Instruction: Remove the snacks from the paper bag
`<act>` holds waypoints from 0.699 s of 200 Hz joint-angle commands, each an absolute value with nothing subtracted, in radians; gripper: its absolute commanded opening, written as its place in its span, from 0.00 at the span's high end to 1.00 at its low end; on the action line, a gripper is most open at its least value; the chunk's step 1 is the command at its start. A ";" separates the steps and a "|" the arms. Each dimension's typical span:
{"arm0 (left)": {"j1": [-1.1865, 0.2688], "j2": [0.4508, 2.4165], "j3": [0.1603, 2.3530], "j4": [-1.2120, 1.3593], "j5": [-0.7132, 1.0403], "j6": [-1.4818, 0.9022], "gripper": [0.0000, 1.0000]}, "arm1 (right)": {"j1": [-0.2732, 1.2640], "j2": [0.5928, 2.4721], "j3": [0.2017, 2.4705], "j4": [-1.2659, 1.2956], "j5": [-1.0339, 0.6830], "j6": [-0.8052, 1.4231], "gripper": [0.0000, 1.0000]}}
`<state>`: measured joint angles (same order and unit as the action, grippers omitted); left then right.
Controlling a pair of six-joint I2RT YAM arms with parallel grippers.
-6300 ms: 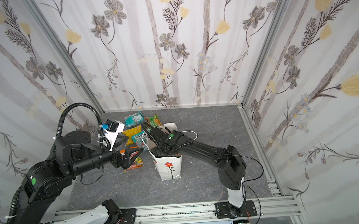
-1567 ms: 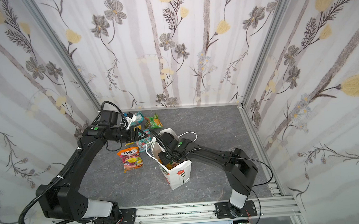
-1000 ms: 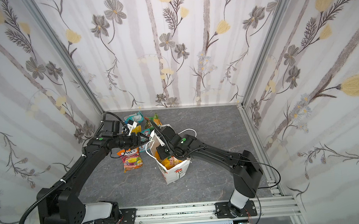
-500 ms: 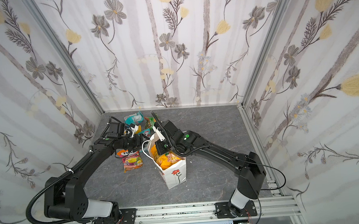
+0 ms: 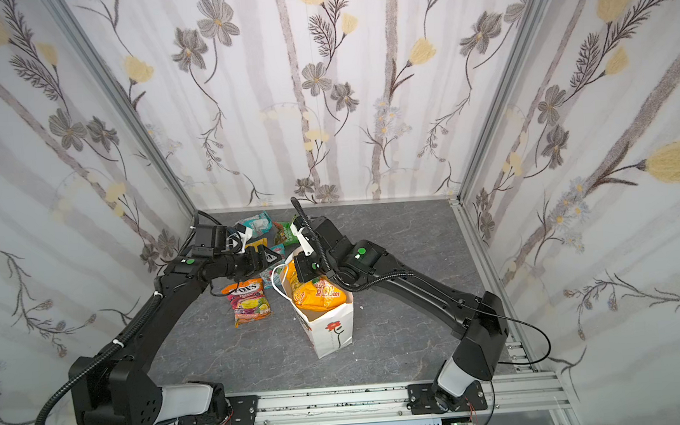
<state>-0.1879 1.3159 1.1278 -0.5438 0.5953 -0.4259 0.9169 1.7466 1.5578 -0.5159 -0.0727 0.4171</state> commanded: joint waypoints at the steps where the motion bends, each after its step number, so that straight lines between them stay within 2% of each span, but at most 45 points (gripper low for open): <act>1: -0.187 1.268 1.158 -0.585 0.561 -0.420 0.19 | 0.914 1.731 1.588 -0.474 -0.062 0.417 1.00; 85: -0.218 1.022 1.300 -0.653 0.568 -0.492 0.19 | 0.913 1.673 1.668 -0.445 -0.040 0.433 1.00; 140: -0.336 0.939 1.369 -0.655 0.522 -0.575 0.19 | 0.914 1.653 1.759 -0.440 0.022 0.448 1.00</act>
<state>-0.2897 0.9657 1.3582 -0.6636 0.5495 -0.5167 0.9104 1.6714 1.7172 -0.5289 -0.0254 0.4267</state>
